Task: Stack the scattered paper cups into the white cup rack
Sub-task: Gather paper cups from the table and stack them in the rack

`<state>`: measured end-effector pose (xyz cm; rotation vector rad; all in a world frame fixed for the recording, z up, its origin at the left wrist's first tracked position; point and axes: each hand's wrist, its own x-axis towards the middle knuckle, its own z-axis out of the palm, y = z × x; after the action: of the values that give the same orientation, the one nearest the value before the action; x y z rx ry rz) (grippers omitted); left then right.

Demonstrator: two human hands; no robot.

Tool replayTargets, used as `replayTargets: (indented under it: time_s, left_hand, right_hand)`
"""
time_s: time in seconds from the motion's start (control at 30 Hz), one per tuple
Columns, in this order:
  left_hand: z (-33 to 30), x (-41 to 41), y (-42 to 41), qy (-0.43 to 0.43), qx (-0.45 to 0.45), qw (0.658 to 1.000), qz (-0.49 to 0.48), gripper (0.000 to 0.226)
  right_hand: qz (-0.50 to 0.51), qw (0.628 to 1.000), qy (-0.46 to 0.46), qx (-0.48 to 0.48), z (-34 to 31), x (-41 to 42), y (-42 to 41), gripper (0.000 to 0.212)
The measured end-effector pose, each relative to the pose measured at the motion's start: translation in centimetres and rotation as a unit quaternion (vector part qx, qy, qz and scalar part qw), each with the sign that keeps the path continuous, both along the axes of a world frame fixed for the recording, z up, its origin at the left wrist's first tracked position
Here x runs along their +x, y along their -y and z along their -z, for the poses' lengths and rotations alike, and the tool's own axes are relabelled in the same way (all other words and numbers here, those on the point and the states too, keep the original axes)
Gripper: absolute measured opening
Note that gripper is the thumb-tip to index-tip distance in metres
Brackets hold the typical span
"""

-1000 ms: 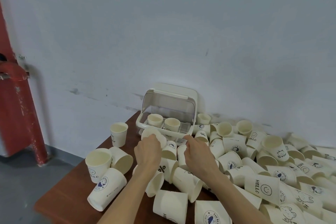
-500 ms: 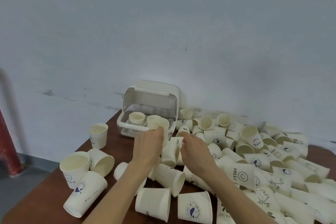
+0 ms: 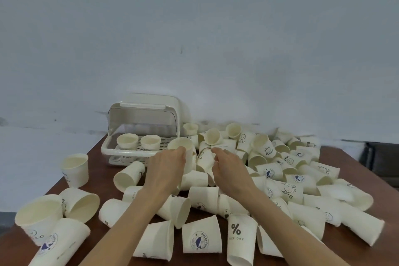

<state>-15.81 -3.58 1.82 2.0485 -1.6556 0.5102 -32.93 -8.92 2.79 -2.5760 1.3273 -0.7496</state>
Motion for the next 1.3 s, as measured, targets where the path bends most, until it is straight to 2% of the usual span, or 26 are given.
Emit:
replayTargets:
  time_s: [0.2, 0.47, 0.63, 0.8, 1.0, 1.13, 1.3]
  left_hand:
    - [-0.3, -2.4, 1.3, 0.0, 0.002, 0.999, 0.047, 0.018]
    - [-0.1, -4.6, 3.0, -0.004, 0.008, 0.997, 0.07, 0.026]
    - [0.0, -4.8, 3.7, -0.005, 0.018, 0.997, 0.071, 0.031]
    - [-0.4, -4.6, 4.7, 0.0, 0.031, 0.997, 0.069, 0.03]
    - [-1.3, -4.5, 5.8, 0.01, 0.024, 0.996, 0.08, 0.029]
    - [-1.4, -4.7, 6.5, 0.008, 0.025, 0.996, 0.081, 0.031]
    - [-1.2, -5.0, 7.0, 0.01, 0.025, 0.996, 0.086, 0.031]
  right_hand:
    - [0.033, 0.999, 0.006, -0.014, 0.1, -3.0, 1.5, 0.047]
    - [0.081, 0.997, -0.017, -0.01, 0.5, -6.3, 4.6, 0.044]
    - [0.15, 0.986, -0.073, 0.012, 0.2, -7.7, 8.3, 0.044]
    - [0.192, 0.965, -0.18, 0.014, 0.3, -8.6, 12.8, 0.027]
    - [0.202, 0.937, -0.285, 0.003, 1.6, -9.2, 16.6, 0.034]
    - [0.226, 0.929, -0.293, -0.014, 2.4, -9.4, 17.6, 0.024]
    - [0.246, 0.929, -0.274, -0.035, 2.3, -9.7, 17.6, 0.023]
